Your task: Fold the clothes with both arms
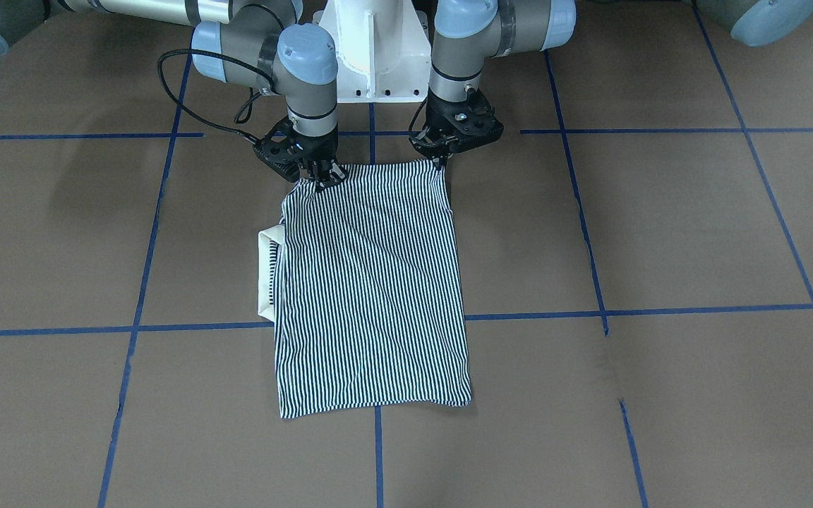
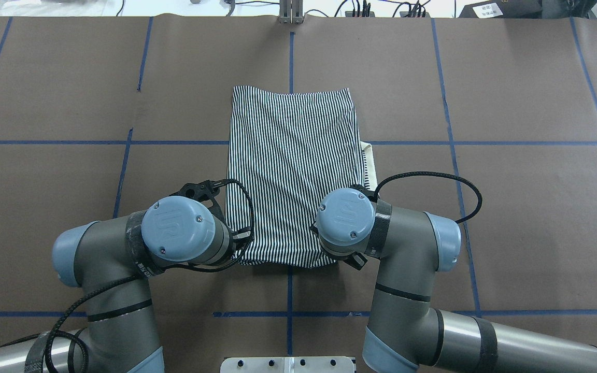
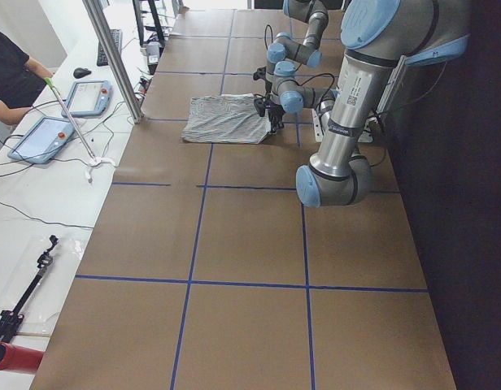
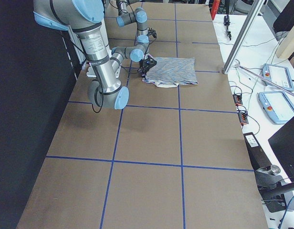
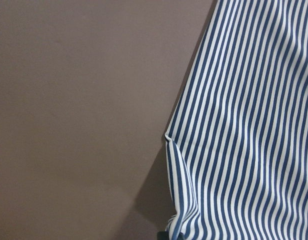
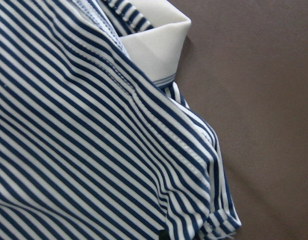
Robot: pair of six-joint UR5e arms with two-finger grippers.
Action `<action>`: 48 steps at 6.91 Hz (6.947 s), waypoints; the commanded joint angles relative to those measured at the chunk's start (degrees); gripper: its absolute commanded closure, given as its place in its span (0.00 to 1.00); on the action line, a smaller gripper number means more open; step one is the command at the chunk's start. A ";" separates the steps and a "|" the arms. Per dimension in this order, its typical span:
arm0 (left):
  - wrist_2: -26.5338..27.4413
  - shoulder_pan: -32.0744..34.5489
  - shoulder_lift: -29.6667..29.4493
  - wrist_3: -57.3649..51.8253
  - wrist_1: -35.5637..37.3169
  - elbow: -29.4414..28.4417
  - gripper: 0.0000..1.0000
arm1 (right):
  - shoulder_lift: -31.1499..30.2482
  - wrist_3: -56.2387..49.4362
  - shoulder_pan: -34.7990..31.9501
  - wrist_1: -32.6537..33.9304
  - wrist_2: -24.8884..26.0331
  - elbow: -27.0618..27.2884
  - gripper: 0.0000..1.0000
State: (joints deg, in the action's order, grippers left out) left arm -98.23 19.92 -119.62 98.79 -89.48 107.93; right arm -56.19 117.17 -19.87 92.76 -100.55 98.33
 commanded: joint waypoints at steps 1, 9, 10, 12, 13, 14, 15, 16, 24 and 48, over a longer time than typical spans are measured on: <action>-0.12 0.03 0.08 -0.09 0.10 0.52 1.00 | -0.24 0.25 -0.16 -0.21 0.09 2.11 1.00; -0.64 -8.69 3.95 1.85 9.41 14.77 1.00 | -6.13 -1.23 5.73 -0.39 0.87 14.62 1.00; -0.30 -4.49 3.87 1.85 8.63 14.16 1.00 | -6.04 -4.12 4.68 -3.09 2.62 13.92 1.00; -0.20 1.85 3.86 1.76 3.38 8.92 1.00 | -2.29 -4.85 0.21 -8.63 2.72 6.31 1.00; -0.20 2.05 3.87 1.93 0.04 4.96 1.00 | -0.70 -4.76 -1.73 -9.70 2.64 4.52 1.00; -0.20 2.05 3.87 2.02 -0.77 4.40 1.00 | -0.16 -4.68 -3.23 -9.79 2.55 4.42 1.00; -0.20 2.05 3.87 2.54 -0.87 4.40 1.00 | 0.20 -4.67 -3.94 -9.79 2.55 4.33 1.00; -0.29 3.36 3.69 2.20 -1.31 4.40 1.00 | 0.81 -5.37 -5.08 -9.88 2.63 2.76 1.00; -0.82 19.01 -1.85 -9.67 -21.53 -18.54 0.00 | 19.62 -14.69 -19.67 -27.81 1.67 -35.22 0.00; -23.92 61.43 -0.21 -84.01 -22.20 -36.34 0.00 | -6.51 -109.51 -60.67 -2.97 -30.01 -22.50 0.00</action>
State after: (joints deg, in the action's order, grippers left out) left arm -120.66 75.86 -124.09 27.66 -117.50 67.36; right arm -56.41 19.90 -74.84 85.41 -126.47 72.62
